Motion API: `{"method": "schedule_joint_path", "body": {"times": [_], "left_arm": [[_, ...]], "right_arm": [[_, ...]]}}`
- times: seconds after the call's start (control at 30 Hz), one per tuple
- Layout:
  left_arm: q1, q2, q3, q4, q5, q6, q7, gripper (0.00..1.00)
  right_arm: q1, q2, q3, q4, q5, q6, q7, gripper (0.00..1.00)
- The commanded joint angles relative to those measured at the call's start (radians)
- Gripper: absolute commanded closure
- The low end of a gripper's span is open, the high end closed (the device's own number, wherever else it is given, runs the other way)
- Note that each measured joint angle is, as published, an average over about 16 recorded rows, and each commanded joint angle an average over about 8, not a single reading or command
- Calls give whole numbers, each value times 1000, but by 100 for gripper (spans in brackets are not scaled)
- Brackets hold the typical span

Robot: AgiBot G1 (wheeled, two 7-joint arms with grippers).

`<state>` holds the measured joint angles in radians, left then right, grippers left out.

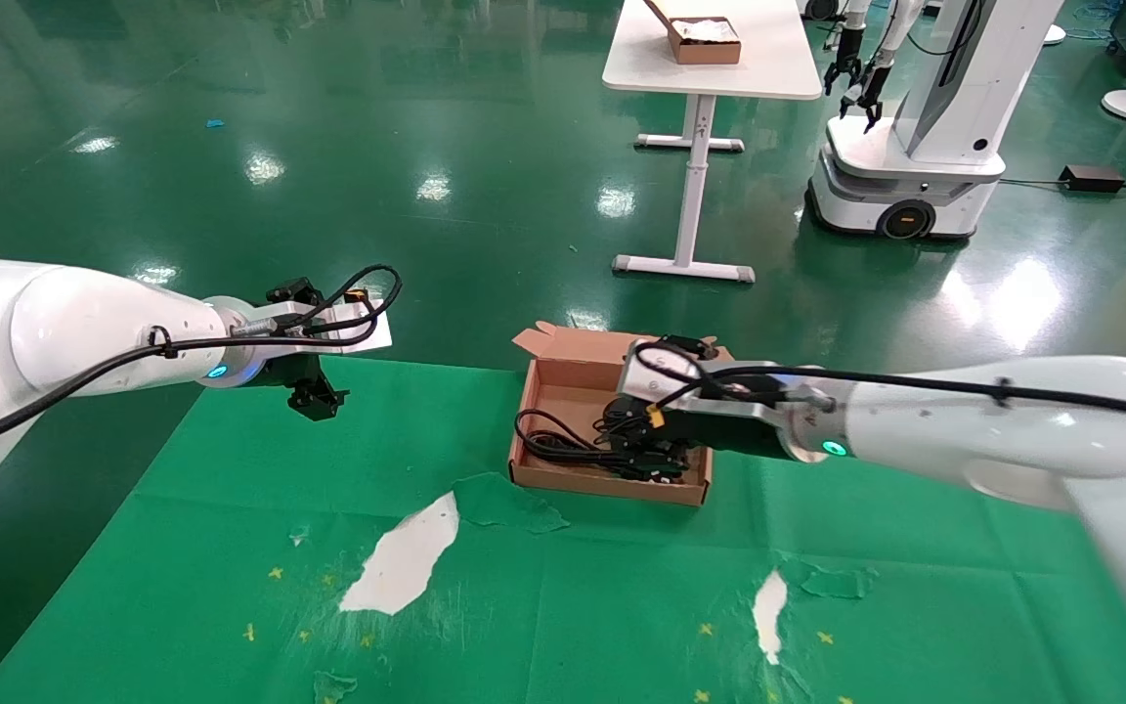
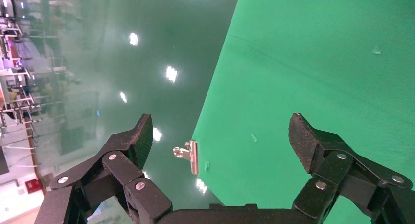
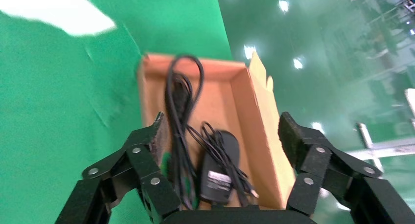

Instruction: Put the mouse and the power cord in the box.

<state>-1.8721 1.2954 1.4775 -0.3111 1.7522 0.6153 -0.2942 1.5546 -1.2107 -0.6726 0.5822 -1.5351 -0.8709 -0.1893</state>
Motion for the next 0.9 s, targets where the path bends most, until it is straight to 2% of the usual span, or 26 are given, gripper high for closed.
{"method": "schedule_joint_path", "body": {"times": [0.03,0.57,0.7,0.9], "left_arm": [[0,0,0,0,0,0,0,0],[4,-4,-5,-6,-4,4,-2,0],[32,-28,-47,-40,-40,35,2,0],[109,-94,-162,-134,-139,120,13,0]], "right_arm": [[-20,25,17,30,34,-27,16,0],[-183,228,150,267,306,-238,144,0],[-223,279,183,327,375,-291,175,0],[-284,355,233,416,477,-370,223,0]]}}
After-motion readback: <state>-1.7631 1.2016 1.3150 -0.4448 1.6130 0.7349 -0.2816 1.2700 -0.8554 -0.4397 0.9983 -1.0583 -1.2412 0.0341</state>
